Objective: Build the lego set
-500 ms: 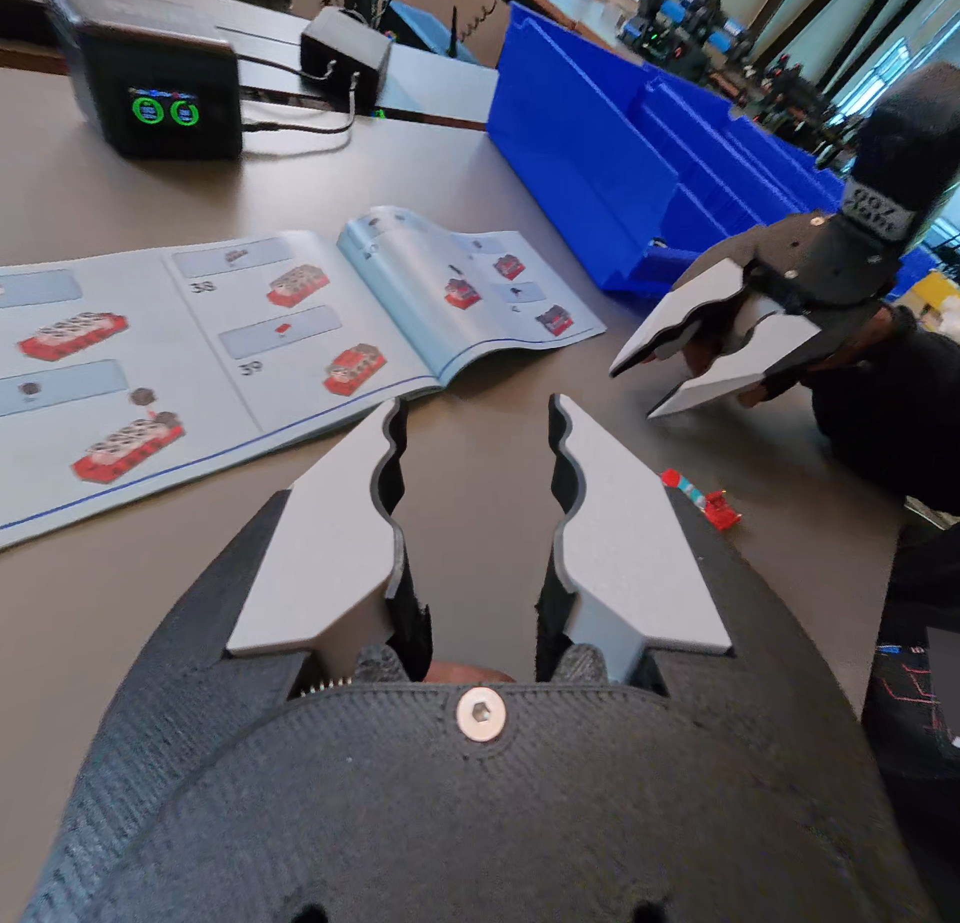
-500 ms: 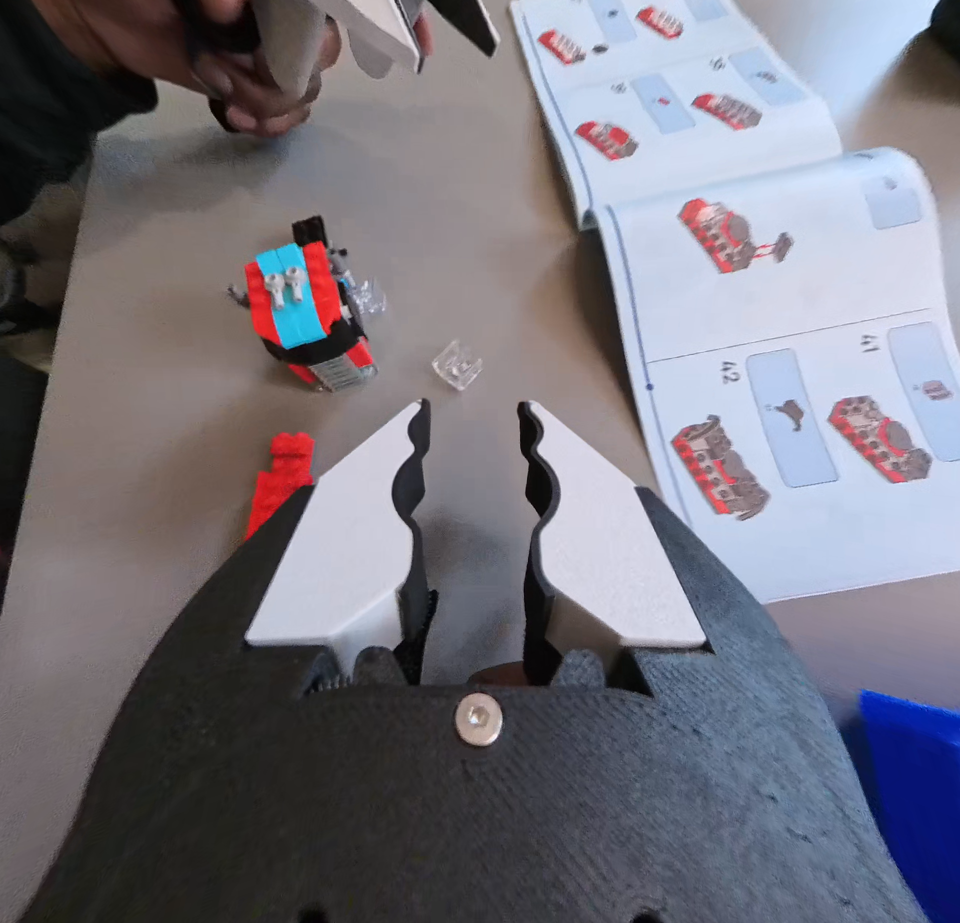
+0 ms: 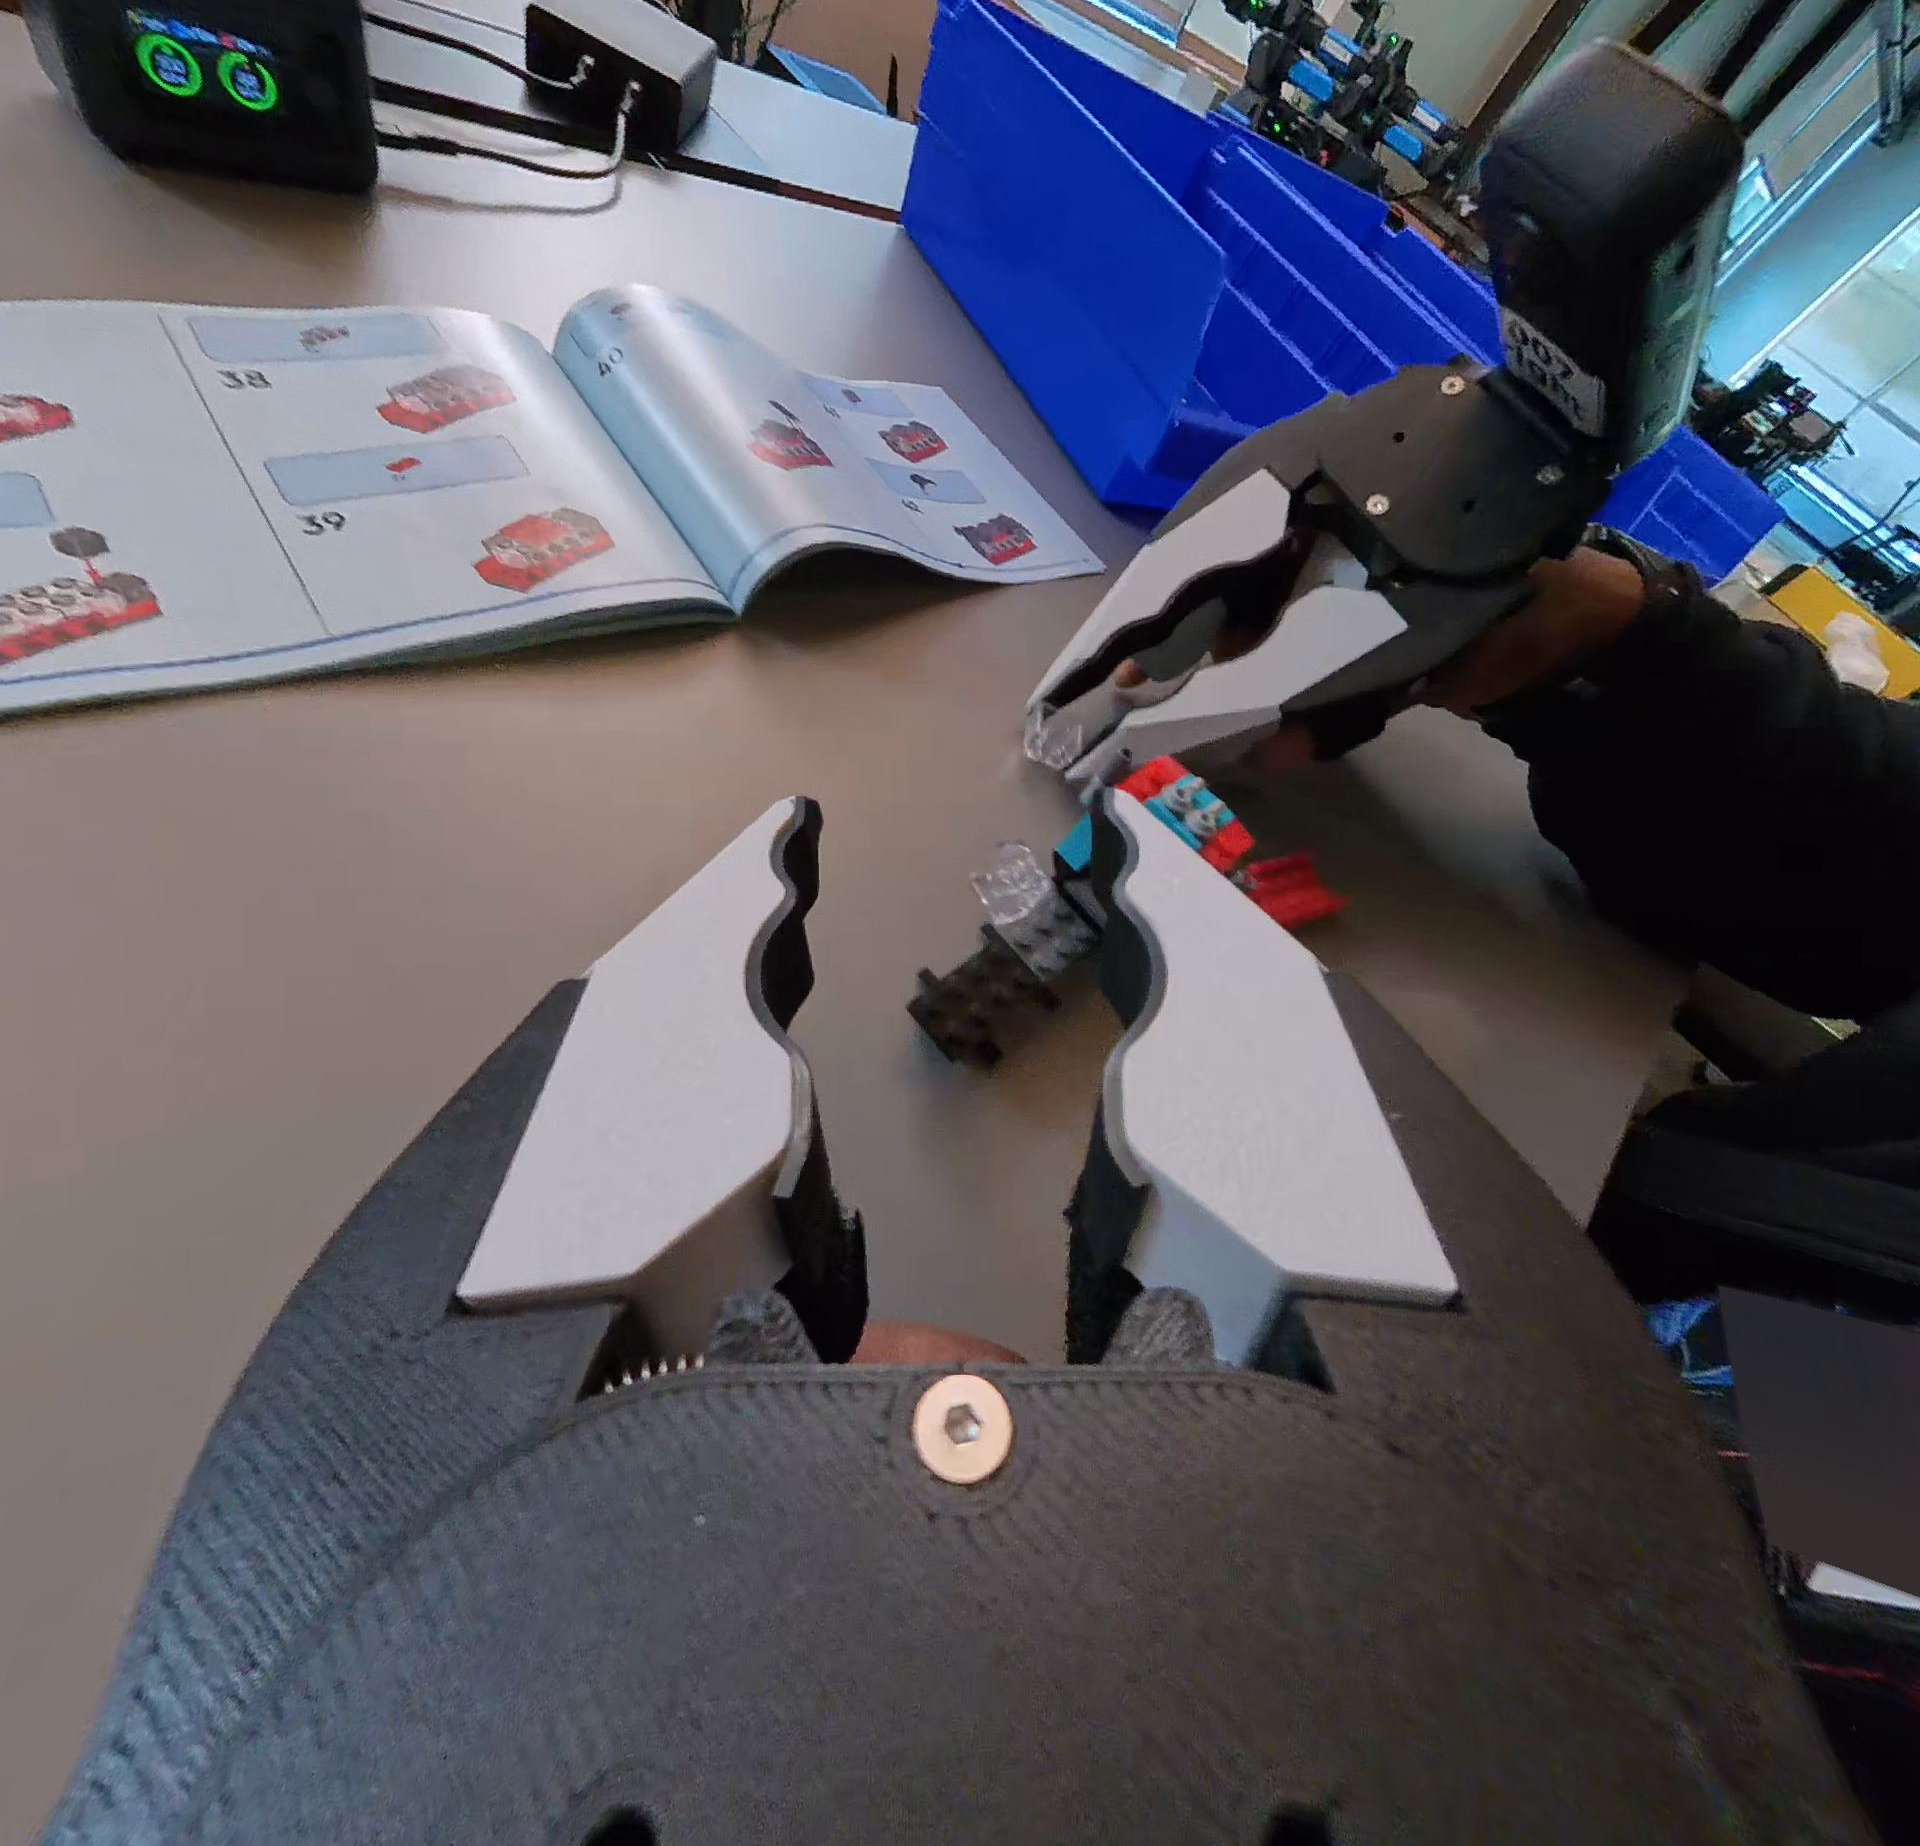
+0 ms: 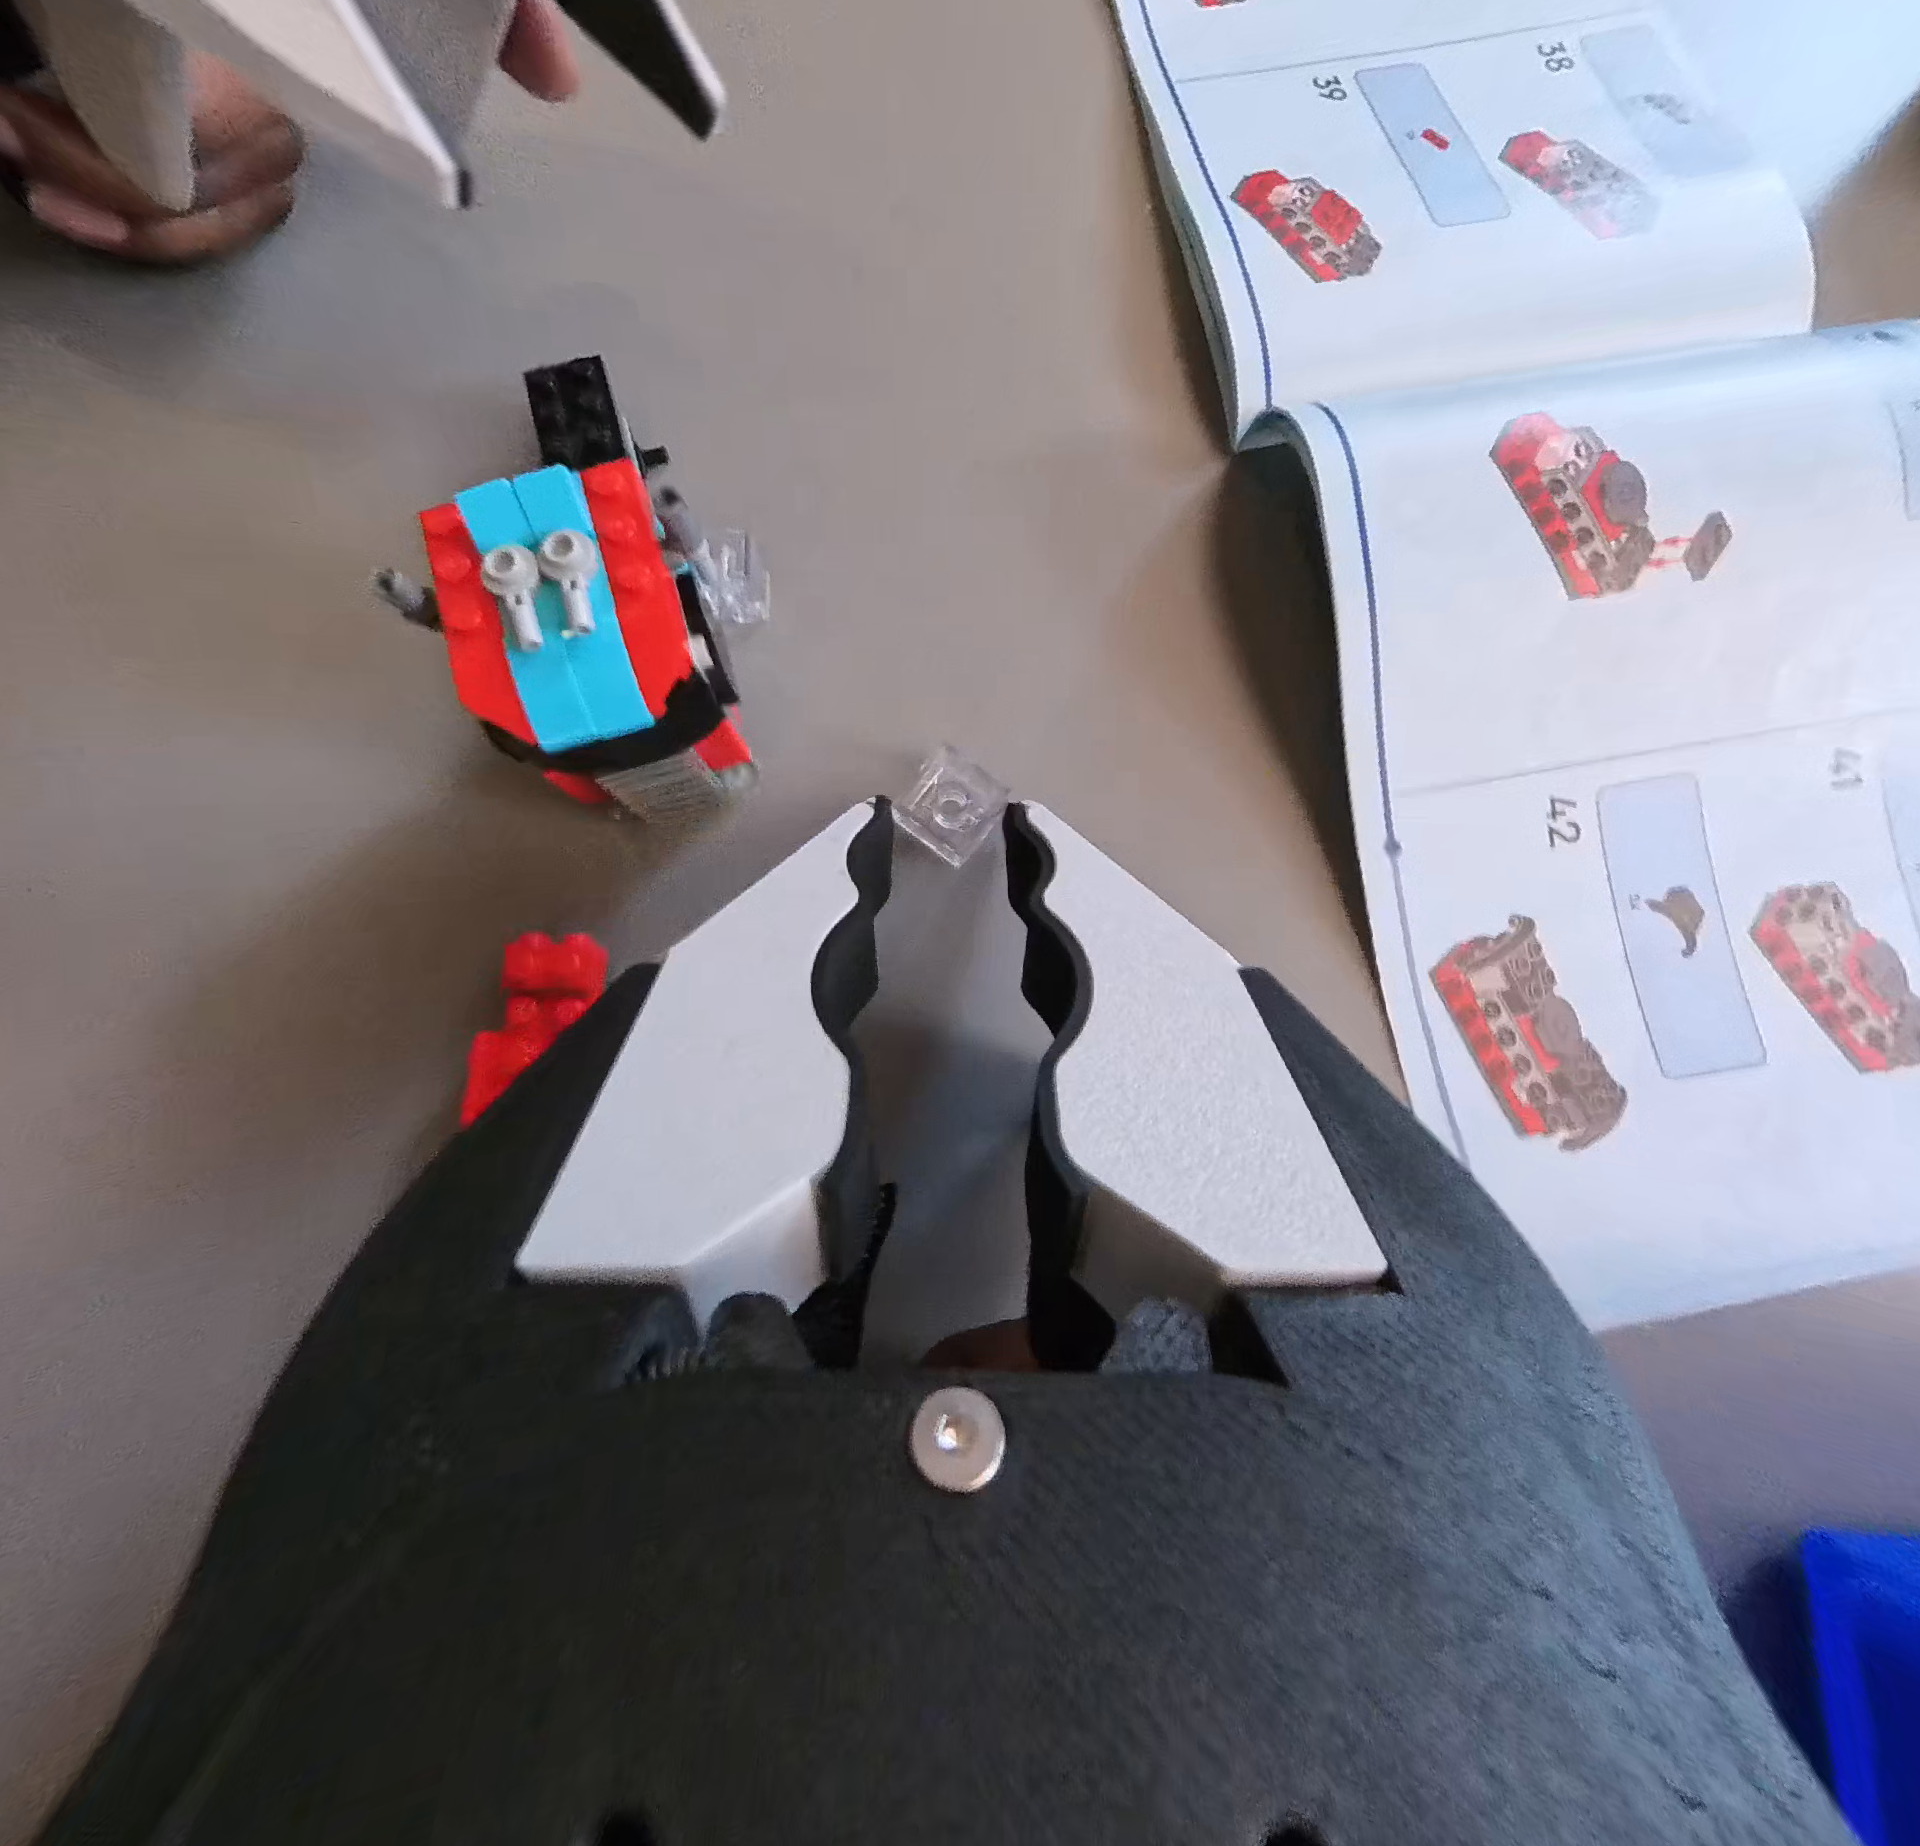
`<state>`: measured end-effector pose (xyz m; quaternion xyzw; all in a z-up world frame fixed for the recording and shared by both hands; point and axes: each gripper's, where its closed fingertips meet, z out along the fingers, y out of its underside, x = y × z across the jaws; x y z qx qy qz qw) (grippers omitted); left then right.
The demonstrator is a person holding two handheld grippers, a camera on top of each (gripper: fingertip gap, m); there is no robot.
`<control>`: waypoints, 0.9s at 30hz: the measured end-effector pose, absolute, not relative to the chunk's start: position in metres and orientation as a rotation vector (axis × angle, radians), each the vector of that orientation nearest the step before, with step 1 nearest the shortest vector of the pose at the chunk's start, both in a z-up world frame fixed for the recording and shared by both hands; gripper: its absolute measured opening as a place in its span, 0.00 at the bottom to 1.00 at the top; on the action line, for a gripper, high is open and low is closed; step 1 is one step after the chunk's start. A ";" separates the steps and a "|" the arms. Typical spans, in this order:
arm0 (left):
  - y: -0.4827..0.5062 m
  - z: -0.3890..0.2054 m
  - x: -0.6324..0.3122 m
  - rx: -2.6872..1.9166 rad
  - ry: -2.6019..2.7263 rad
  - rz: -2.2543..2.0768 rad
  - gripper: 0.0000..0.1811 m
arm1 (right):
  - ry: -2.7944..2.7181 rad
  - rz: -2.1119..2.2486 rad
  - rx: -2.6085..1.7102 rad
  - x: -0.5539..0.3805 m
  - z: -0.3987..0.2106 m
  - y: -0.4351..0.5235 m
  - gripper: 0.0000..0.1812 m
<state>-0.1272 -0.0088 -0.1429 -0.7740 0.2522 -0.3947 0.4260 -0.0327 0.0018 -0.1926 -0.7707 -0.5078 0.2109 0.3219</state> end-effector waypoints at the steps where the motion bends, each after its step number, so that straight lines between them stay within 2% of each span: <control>1: -0.013 -0.144 -0.126 -1.940 0.649 -0.988 0.29 | -1.320 0.560 -2.028 -0.028 -0.192 0.001 0.12; 7: -0.035 -0.158 -0.113 -1.946 0.968 -0.972 0.30 | -1.289 0.573 -2.071 0.006 -0.193 -0.006 0.12; 13: -0.035 -0.183 -0.117 -1.992 1.283 -0.858 0.31 | -1.315 0.669 -1.966 -0.008 -0.166 -0.023 0.23; 18: -0.042 -0.195 -0.116 -2.001 1.419 -0.818 0.23 | -1.406 0.774 -1.899 -0.052 -0.162 -0.041 0.29; 21: -0.043 -0.195 -0.115 -1.988 1.431 -0.792 0.14 | -1.477 0.774 -1.893 -0.070 -0.170 -0.047 0.26; 27: -0.051 -0.180 -0.108 -1.928 1.388 -0.812 0.14 | -1.437 0.790 -1.870 -0.061 -0.155 -0.055 0.23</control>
